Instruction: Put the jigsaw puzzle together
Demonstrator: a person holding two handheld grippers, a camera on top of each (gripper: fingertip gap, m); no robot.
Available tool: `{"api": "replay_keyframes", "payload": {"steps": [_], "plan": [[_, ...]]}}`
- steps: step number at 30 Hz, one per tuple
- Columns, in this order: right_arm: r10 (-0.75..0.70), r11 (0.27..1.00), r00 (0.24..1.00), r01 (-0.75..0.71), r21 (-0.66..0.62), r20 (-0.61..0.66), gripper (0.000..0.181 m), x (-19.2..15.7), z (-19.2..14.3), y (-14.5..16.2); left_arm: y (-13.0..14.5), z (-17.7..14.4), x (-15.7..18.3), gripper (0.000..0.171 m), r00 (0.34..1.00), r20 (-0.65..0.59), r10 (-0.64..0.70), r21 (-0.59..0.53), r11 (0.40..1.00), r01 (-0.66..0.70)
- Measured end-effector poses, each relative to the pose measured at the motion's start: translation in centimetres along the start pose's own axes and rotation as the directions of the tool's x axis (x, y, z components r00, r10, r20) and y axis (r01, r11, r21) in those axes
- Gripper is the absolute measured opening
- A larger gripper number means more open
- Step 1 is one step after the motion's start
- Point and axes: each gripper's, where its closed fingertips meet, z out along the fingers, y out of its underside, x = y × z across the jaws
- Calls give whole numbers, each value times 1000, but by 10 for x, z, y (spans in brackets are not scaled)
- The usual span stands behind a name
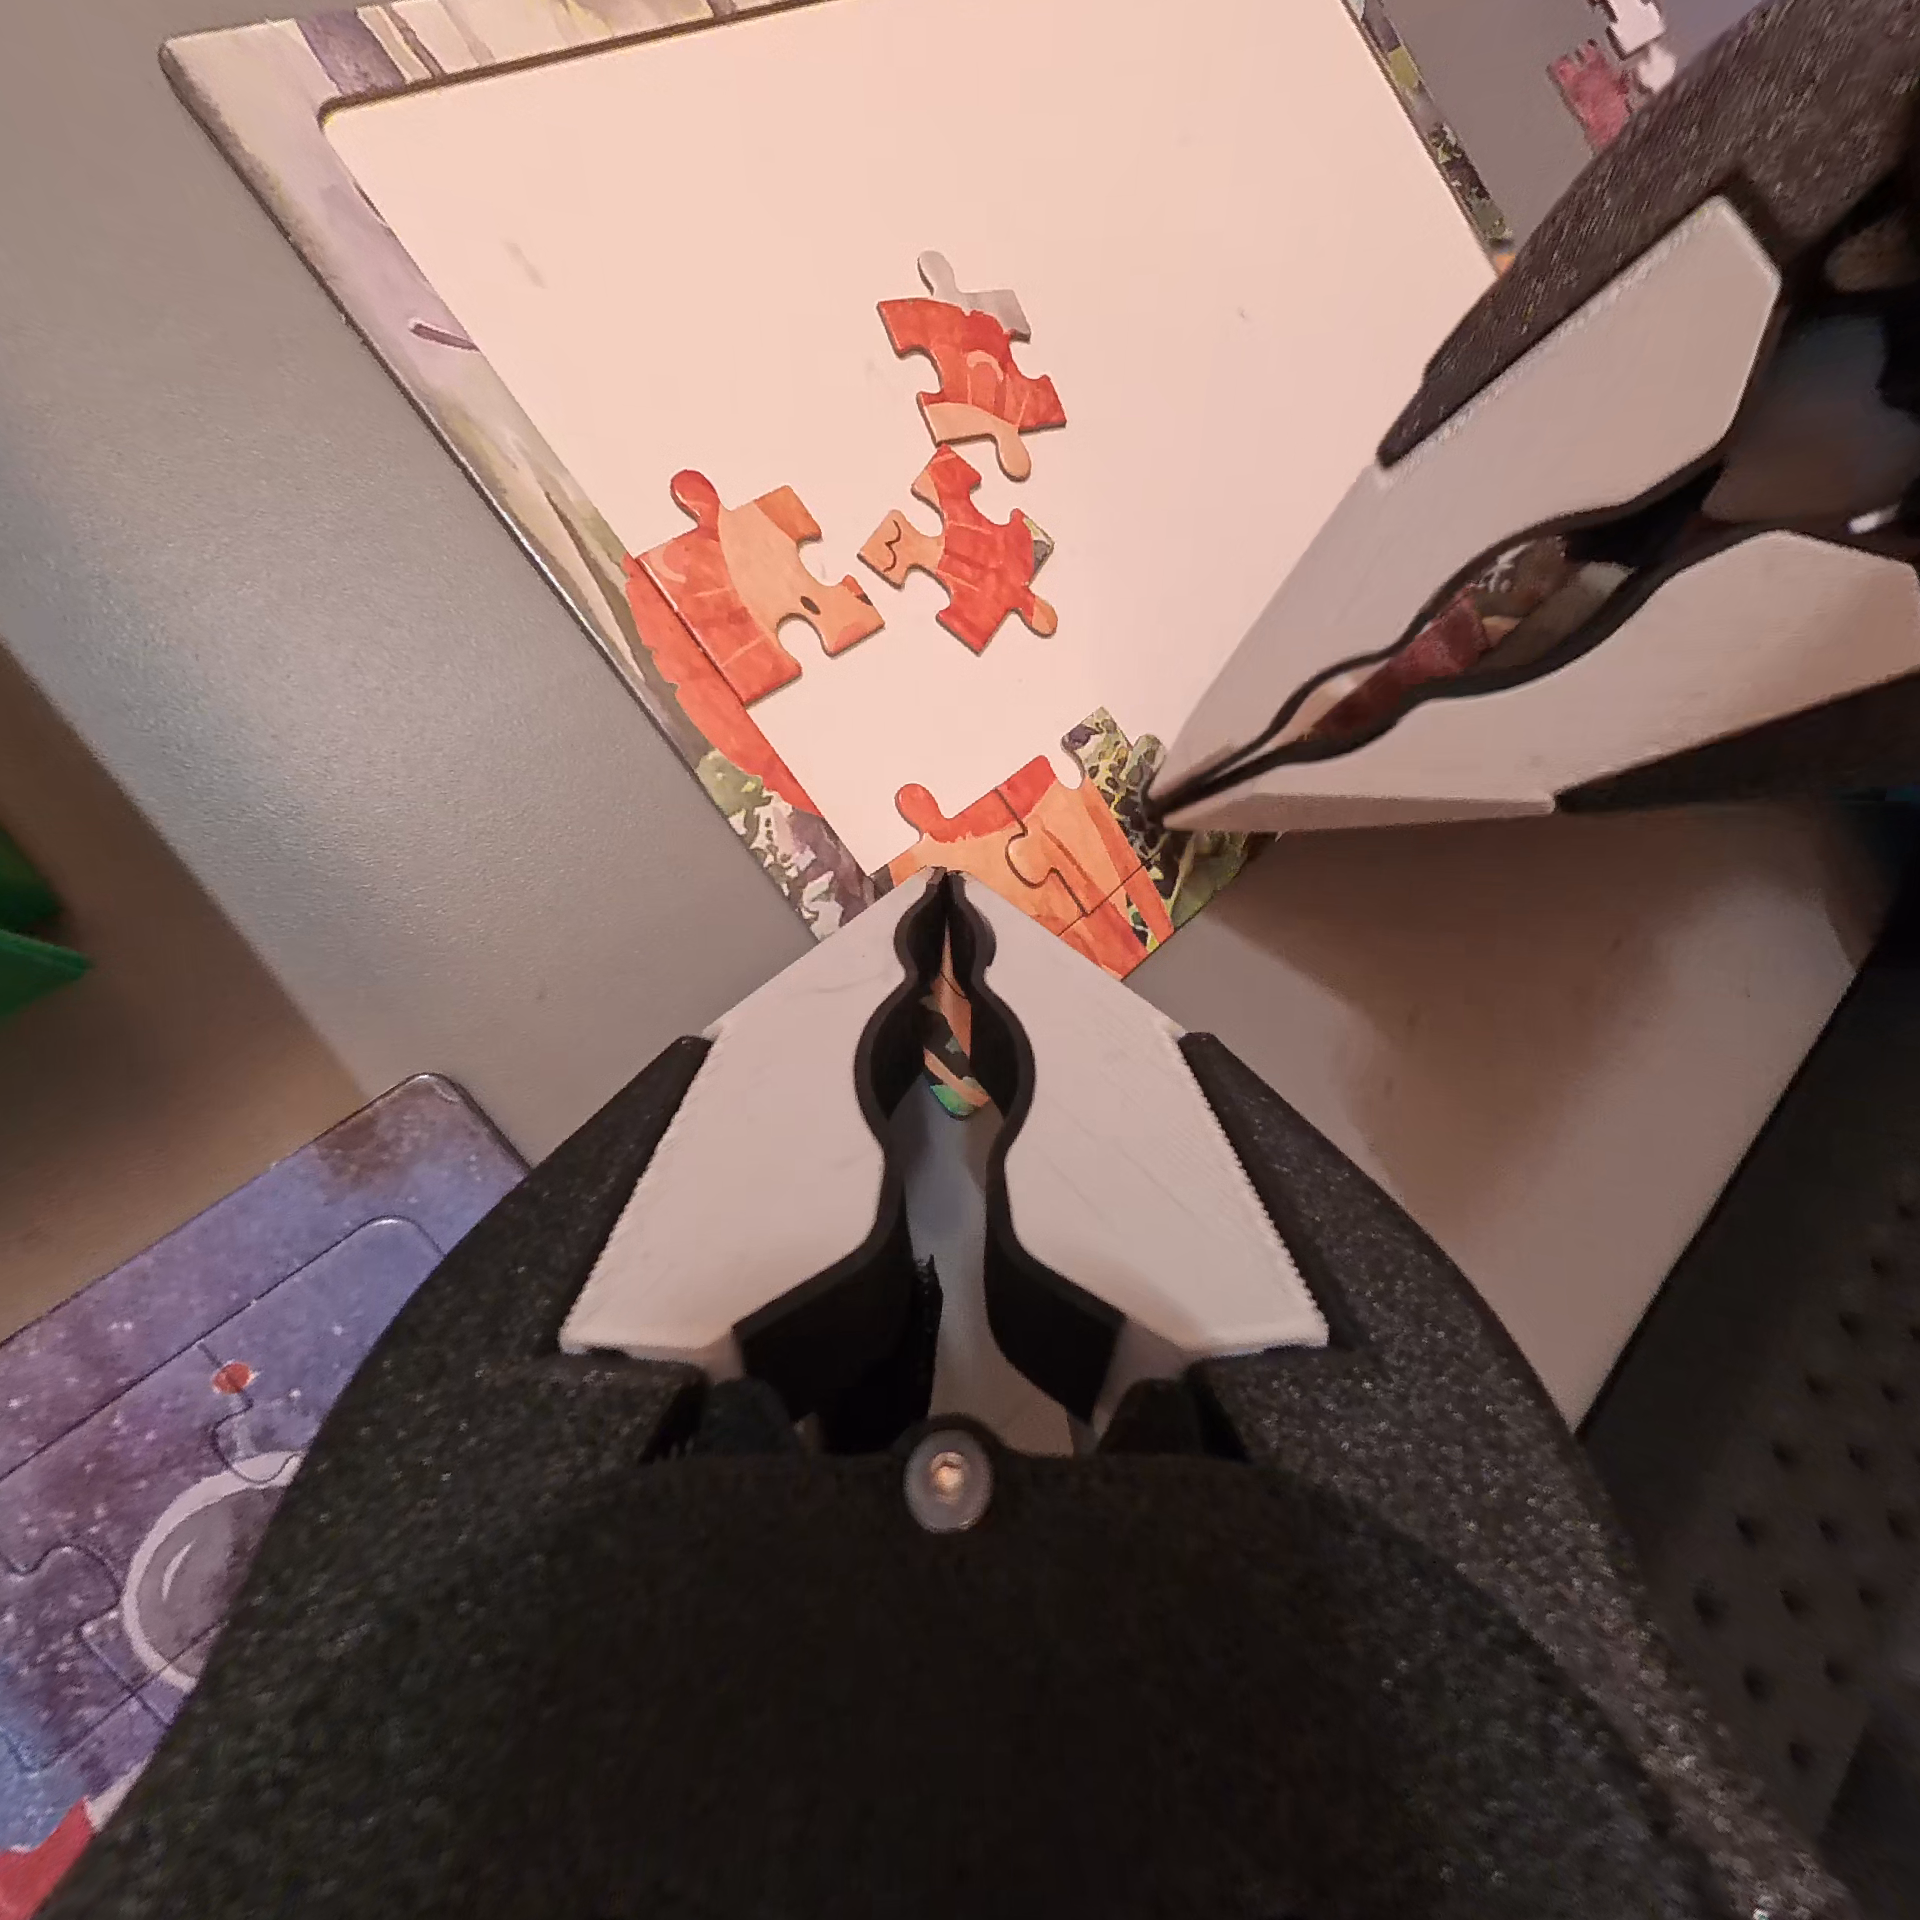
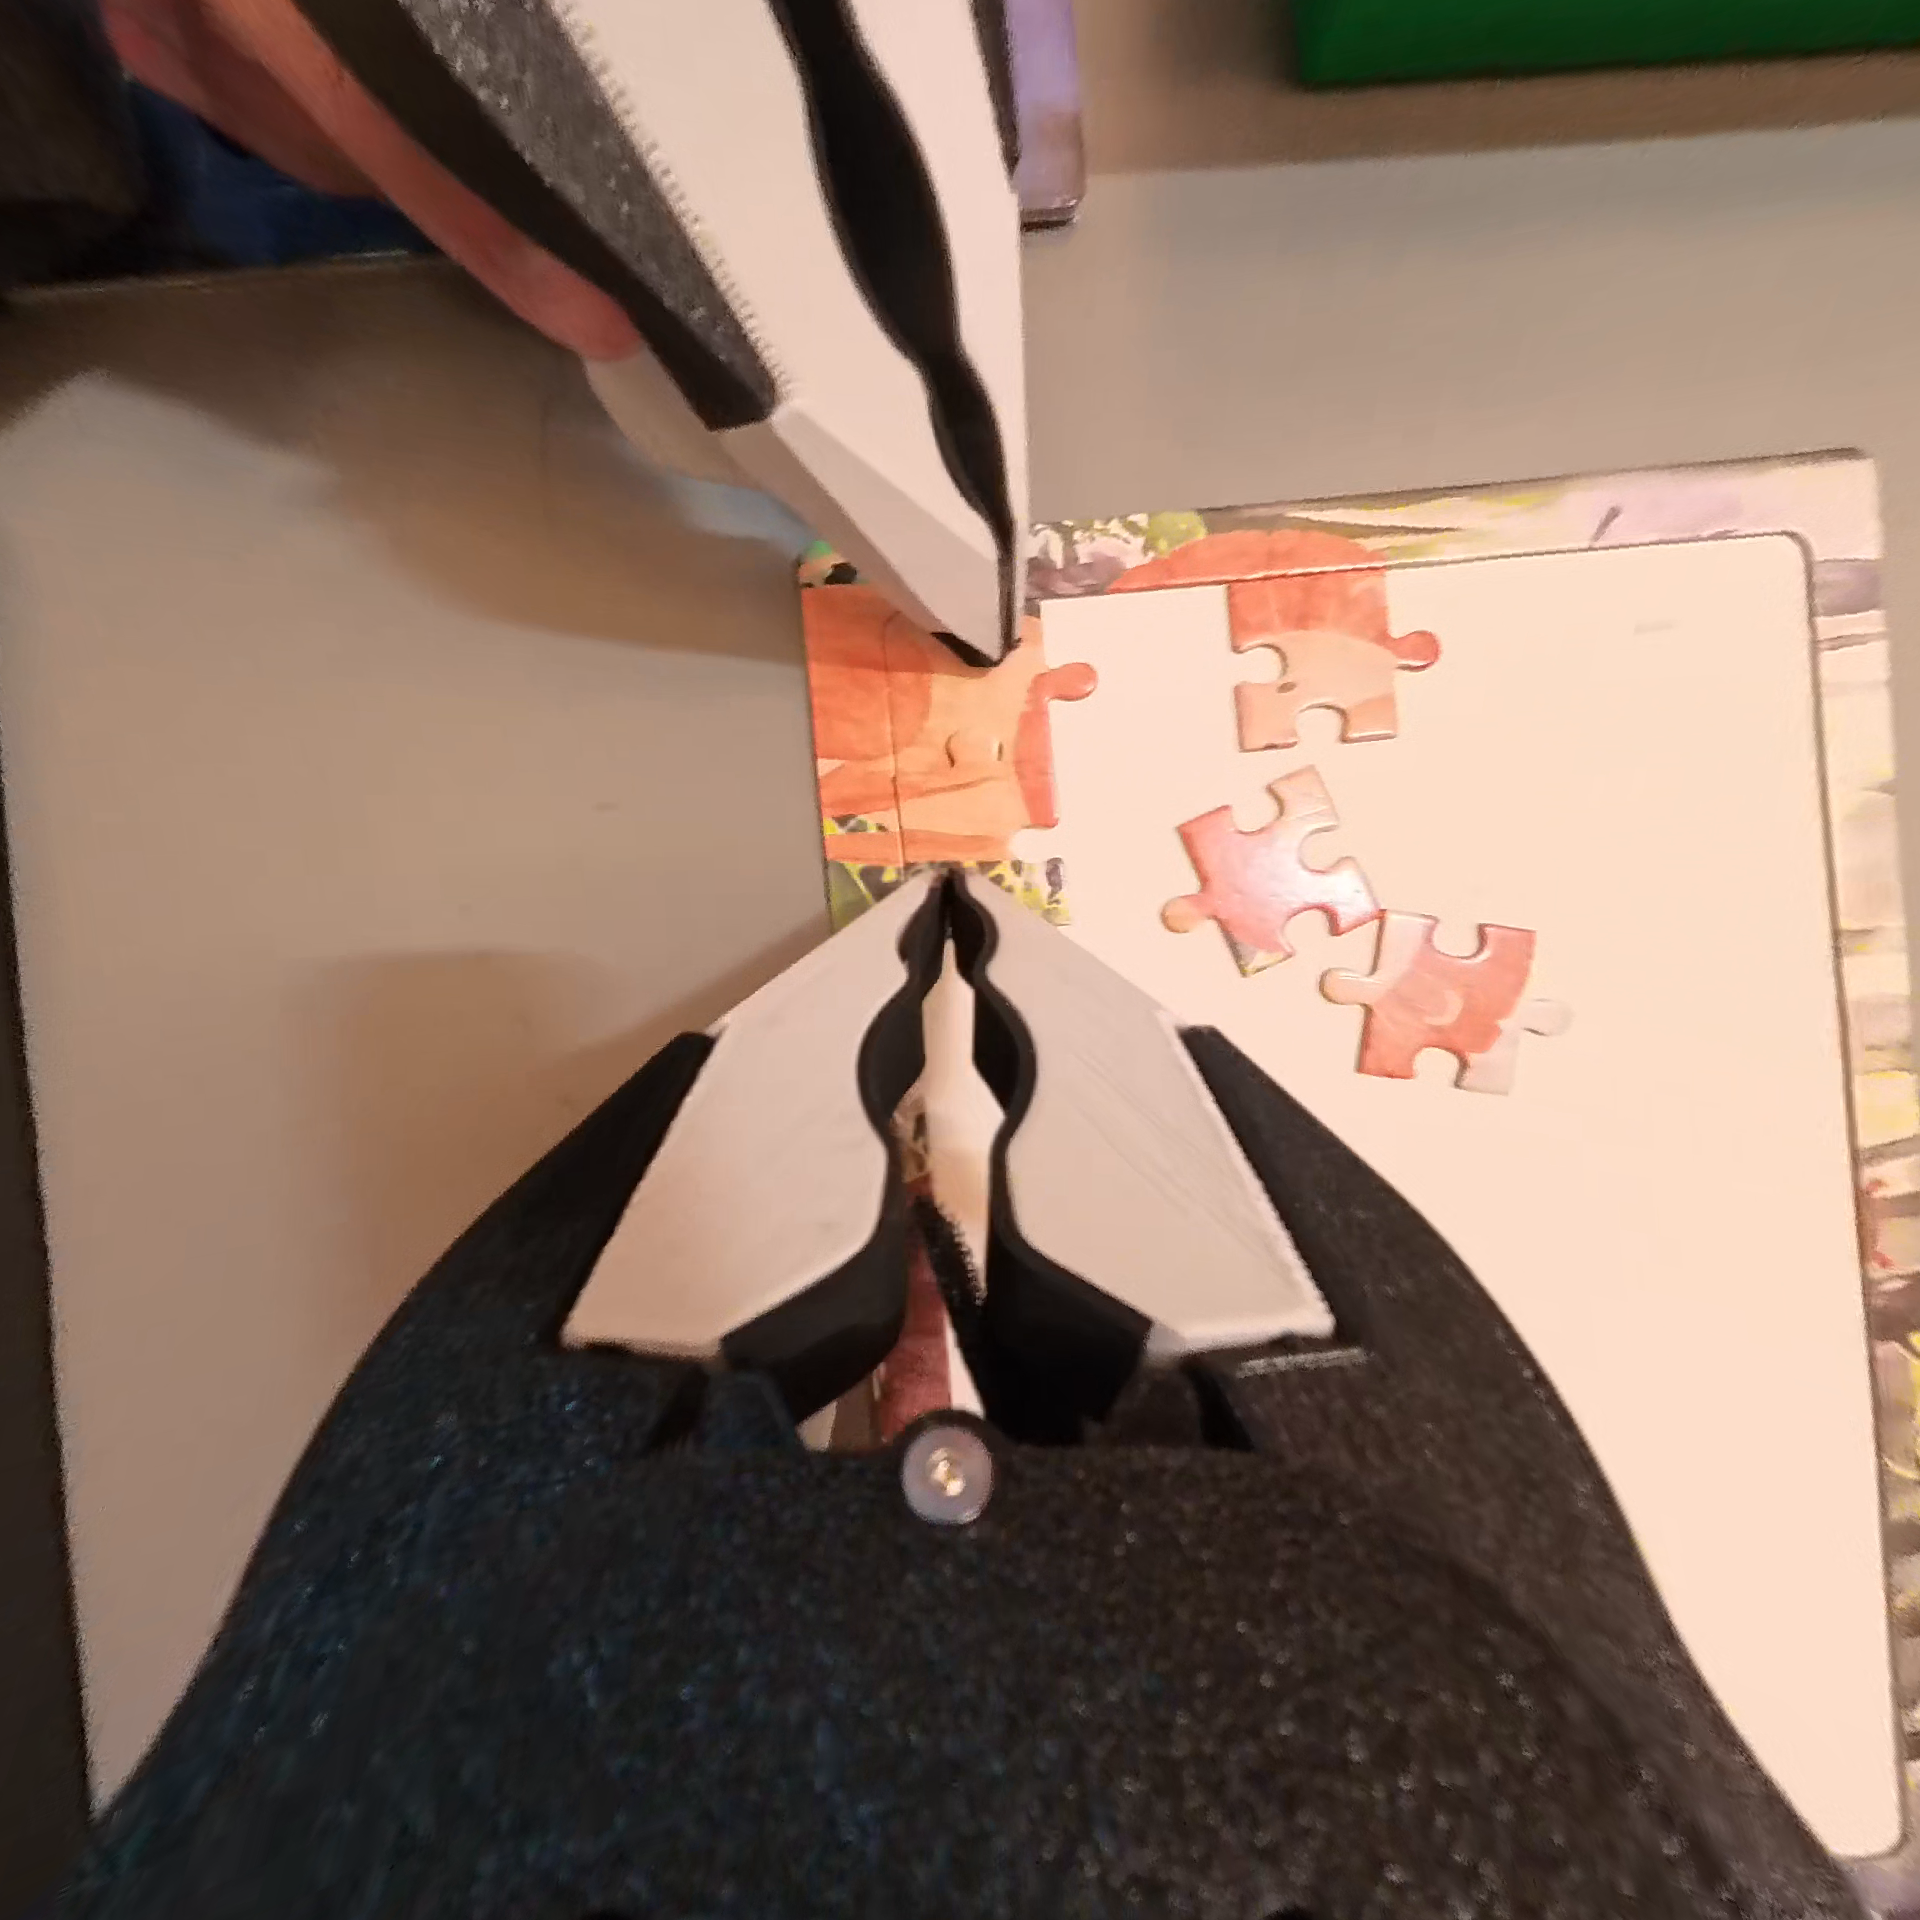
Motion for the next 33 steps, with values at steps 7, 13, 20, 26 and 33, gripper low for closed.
{"api": "replay_keyframes", "payload": {"steps": [7,13,20,26,33], "plan": [[20,996,1000,-19,89,-18,0,2,2,-20,0,0,0,0,1000,-4,-2,2,1000,2],[5,998,999,-2,63,-48,0,4,18,-18,0,0,0,0,1000,-3,-4,3,1000,4],[110,989,993,-113,99,38,0,5,13,-18,0,0,0,0,1000,-5,-5,5,1000,5],[82,996,995,-80,30,-64,0,20,4,1,0,0,0,0,1000,-6,-2,5,1000,2],[123,992,991,-123,12,-50,0,15,2,5,-1,0,0,0,1000,-6,3,4,1000,-3]]}}
